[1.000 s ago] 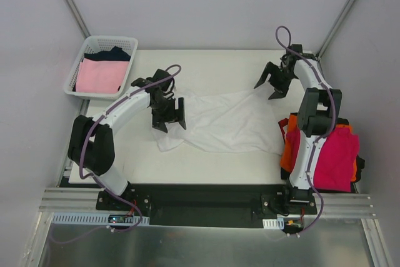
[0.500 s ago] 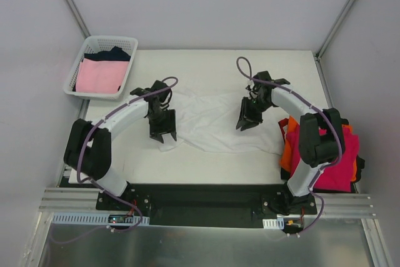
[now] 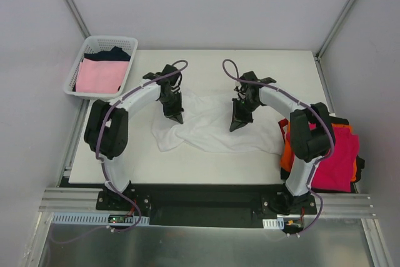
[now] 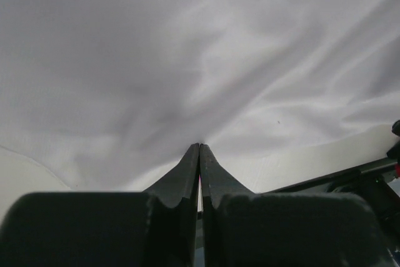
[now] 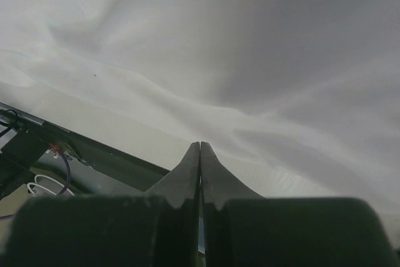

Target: Fold and stack the t-shirts

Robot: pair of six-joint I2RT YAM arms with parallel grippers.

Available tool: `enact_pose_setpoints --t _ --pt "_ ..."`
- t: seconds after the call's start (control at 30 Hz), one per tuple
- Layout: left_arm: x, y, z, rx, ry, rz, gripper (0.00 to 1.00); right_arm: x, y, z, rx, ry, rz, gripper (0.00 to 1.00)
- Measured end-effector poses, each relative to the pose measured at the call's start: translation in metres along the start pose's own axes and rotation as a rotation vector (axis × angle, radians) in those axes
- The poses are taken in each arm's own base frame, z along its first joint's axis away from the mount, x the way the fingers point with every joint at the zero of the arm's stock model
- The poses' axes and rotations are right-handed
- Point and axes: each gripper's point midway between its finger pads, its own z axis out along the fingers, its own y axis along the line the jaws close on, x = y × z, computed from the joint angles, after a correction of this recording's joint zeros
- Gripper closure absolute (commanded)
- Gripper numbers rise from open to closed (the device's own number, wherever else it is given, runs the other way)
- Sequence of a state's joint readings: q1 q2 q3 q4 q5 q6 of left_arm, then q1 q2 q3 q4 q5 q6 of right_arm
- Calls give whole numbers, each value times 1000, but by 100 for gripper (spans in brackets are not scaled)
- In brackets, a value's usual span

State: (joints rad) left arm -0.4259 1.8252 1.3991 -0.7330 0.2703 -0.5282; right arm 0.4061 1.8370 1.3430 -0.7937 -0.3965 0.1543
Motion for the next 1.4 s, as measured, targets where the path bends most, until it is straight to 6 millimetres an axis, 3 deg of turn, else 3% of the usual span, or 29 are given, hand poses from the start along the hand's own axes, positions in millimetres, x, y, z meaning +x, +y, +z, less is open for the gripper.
enact_pose_setpoints --t 0.17,0.33,0.5,0.67,0.77,0.8,0.87,0.9,0.97,1.0,1.03,1.07,1.1,1.17,1.33,1.4 --pt "6 18 40 -60 96 -33 100 0 4 19 17 46 -11 99" --pt "1 30 46 -78 107 -68 99 1 3 23 22 58 -9 99" --pt "-30 62 36 -116 55 -166 99 1 3 23 22 58 -10 99" --pt "-73 95 26 -200 -21 -230 98 2 2 23 23 59 -9 99" --pt "-90 96 26 -228 -48 -213 96 2 2 23 23 60 -8 87" --pt "-93 95 27 -226 -52 -209 92 2 2 23 23 60 -7 76" --pt "-97 91 28 -221 -53 -201 84 2 2 24 24 60 -9 64" --pt "-97 90 28 -215 -53 -199 68 3 2 24 25 61 -5 60" --pt "-95 89 27 -208 -44 -196 54 4 0 25 30 66 -4 60" --pt "-95 87 27 -199 -40 -198 42 5 -1 25 32 68 -3 62" --pt "-94 85 27 -192 -37 -198 38 6 -2 26 35 71 -2 65" --pt "-94 83 26 -183 -36 -197 37 7 -3 26 37 74 0 70" --pt "-93 80 25 -173 -35 -194 36 9 -4 27 39 76 1 87" --pt "-93 73 16 -154 -51 -190 39 16 -9 26 53 82 9 99" --pt "-89 57 -14 -102 -107 -163 51 41 -28 25 104 105 37 99" --pt "-83 54 -19 -89 -116 -155 62 52 -37 28 124 117 49 99"
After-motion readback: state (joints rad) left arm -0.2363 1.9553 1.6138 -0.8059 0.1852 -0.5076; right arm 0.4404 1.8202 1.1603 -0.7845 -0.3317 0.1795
